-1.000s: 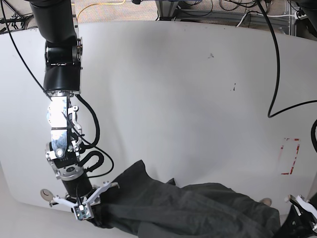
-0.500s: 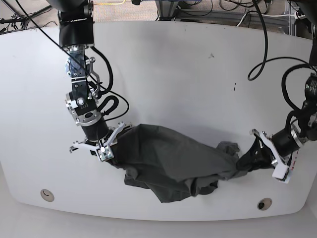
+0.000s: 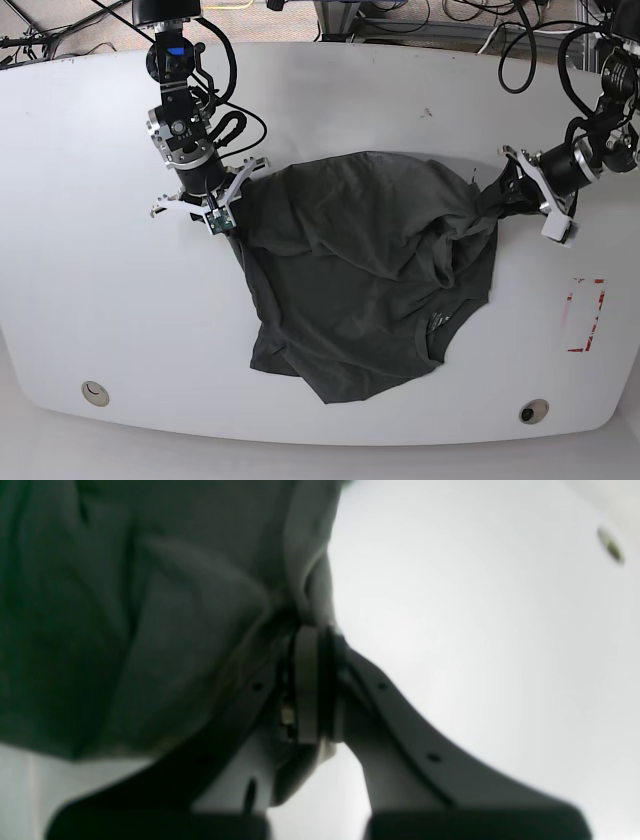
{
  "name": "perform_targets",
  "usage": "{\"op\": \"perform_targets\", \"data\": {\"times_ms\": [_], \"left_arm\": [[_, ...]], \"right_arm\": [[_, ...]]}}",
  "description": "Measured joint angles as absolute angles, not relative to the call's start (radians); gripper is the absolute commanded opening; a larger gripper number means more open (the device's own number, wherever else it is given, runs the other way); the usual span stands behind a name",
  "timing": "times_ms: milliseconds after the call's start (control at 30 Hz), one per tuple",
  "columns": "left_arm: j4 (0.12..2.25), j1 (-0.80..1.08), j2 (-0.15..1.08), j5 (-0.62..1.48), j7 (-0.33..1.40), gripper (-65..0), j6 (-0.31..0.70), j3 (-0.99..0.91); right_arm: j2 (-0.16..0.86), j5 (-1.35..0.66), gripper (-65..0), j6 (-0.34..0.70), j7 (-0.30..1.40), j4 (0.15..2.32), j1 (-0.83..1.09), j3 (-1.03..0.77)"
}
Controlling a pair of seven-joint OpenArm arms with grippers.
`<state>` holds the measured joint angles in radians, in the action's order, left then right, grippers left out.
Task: Fold the T-shirt properly
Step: 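Stretch the dark grey T-shirt between both grippers and lay it flat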
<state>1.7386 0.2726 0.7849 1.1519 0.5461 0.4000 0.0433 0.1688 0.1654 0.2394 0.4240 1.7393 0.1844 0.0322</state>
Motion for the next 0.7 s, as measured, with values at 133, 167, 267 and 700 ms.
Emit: {"op": "perform_targets", "data": {"times_ms": [133, 167, 267, 700], "left_arm": [[1.738, 0.355, 0.793, 1.147, 0.541, -65.0, 0.394, -0.01], [1.738, 0.37, 0.793, 1.147, 0.542, -65.0, 0.394, -0.016], [1.739, 0.406, 0.793, 1.148, 0.546, -65.0, 0.395, -0.041], [1.746, 0.449, 0.786, 1.154, 0.78, -65.0, 0.397, -0.204]], "right_arm": [[0.153, 0.179, -62.1, 0.23, 0.422, 1.739, 0.225, 0.012], [0.148, 0.181, -62.1, 0.228, 0.423, 1.739, 0.234, 0.012], [0.139, 0.18, -62.1, 0.231, 0.419, 1.739, 0.255, 0.017], [0.096, 0.181, -62.1, 0.236, 0.422, 1.739, 0.285, 0.015]]}}
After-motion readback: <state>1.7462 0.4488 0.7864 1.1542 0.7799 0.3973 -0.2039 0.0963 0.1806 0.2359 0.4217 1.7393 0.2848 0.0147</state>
